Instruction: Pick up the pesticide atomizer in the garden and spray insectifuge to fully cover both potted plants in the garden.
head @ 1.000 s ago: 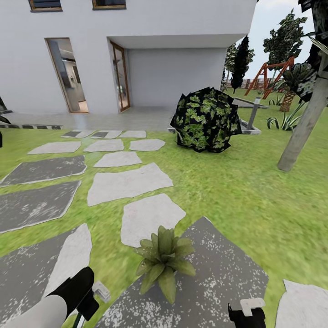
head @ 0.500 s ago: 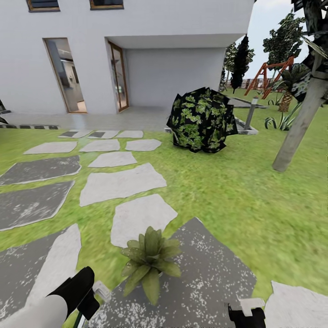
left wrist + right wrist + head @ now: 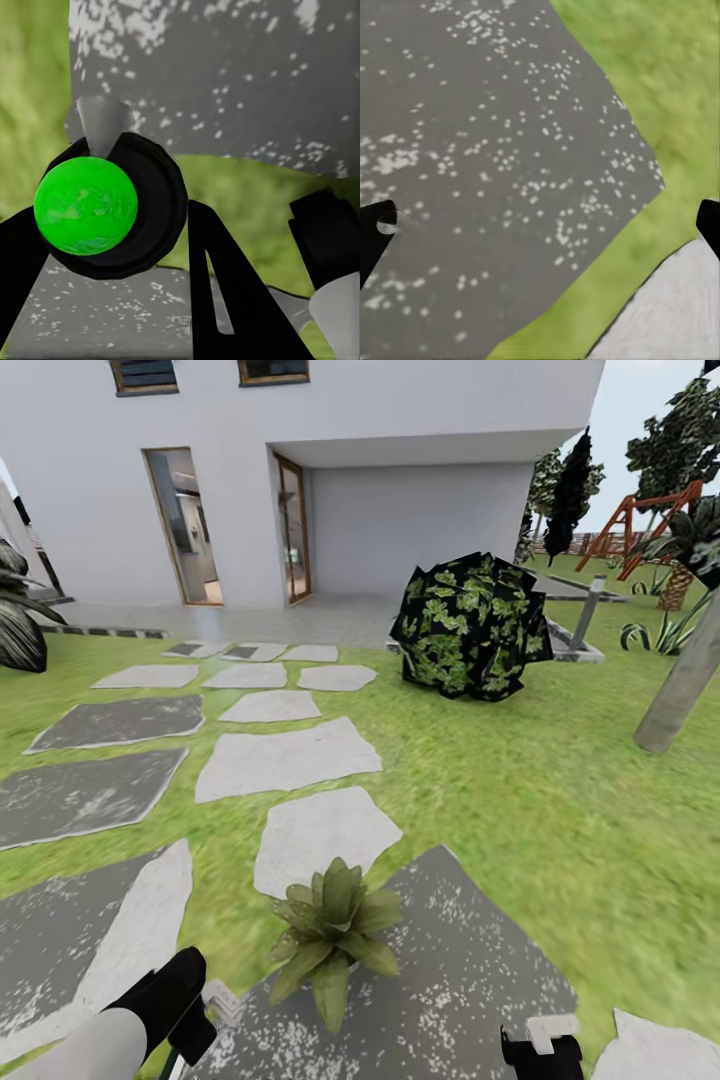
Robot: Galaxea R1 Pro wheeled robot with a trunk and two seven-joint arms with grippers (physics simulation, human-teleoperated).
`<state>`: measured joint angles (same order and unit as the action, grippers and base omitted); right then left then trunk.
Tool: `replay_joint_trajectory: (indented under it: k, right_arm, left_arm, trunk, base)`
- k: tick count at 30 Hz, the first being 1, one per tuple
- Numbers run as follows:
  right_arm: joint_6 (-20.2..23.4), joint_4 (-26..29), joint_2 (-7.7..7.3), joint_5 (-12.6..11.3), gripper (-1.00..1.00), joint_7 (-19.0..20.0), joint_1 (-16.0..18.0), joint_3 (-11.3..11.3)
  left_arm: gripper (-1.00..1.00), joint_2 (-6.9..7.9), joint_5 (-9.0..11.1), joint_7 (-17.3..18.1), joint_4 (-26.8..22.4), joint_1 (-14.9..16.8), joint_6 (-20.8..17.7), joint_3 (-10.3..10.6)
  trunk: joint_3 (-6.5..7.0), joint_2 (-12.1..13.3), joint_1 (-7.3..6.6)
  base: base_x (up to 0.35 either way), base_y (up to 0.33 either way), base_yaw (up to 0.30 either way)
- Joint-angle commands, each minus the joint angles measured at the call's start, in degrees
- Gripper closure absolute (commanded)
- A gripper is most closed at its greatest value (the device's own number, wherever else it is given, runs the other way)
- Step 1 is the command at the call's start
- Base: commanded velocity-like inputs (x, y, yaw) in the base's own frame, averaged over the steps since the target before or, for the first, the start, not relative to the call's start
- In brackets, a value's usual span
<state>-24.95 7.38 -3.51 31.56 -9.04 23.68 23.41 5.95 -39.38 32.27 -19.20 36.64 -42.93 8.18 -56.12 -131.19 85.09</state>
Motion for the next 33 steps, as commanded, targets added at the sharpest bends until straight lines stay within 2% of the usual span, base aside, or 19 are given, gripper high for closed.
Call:
replay_joint_trajectory:
  k: [1,5,10,23,28,33]
  right_arm:
    - [-0.2,-0.1,0.0,0.6,-1.0,-0.3,0.0,0.3]
    - [-0.2,-0.1,0.0,0.6,-1.0,-0.3,0.0,0.3]
    - [-0.2,-0.1,-0.07,0.7,-1.0,-0.3,0.0,0.3]
    - [-0.2,-0.1,-0.09,0.7,-1.0,-0.3,0.0,0.3]
    - [-0.2,-0.1,-0.04,0.7,-1.0,-0.3,0.0,0.3]
    - [-0.2,-0.1,-0.01,0.7,-1.0,-0.3,0.0,0.3]
  left_arm:
    - [1.0,0.03,-0.5,0.6,-0.1,0.0,-0.1,0.2]
    - [1.0,-0.16,-0.4,0.6,-0.4,0.0,0.0,0.2]
    - [1.0,-0.23,-0.5,0.5,-0.7,0.0,0.0,0.2]
    - [1.0,0.64,-0.8,1.5,-4.3,0.7,-0.7,0.5]
    - [1.0,0.86,-1.4,6.8,-4.4,1.0,-0.7,0.8]
    - [1.0,1.4,-3.2,8.4,-4.4,1.1,-0.8,0.7]
  trunk:
    - [-0.05,0.0,-0.01]
    - [-0.05,0.0,-0.01]
    - [-0.05,0.0,-0.01]
    - [-0.05,0.0,-0.01]
    - [-0.05,0.0,-0.01]
    - [-0.05,0.0,-0.01]
  base:
    - [0.001,-0.001,0.24]
    - [0.0,-0.024,0.163]
    - [-0.006,-0.236,0.015]
    - [-0.235,-0.163,0.0]
    - [-0.027,-0.007,0.0]
    - [-0.001,0.0,0.036]
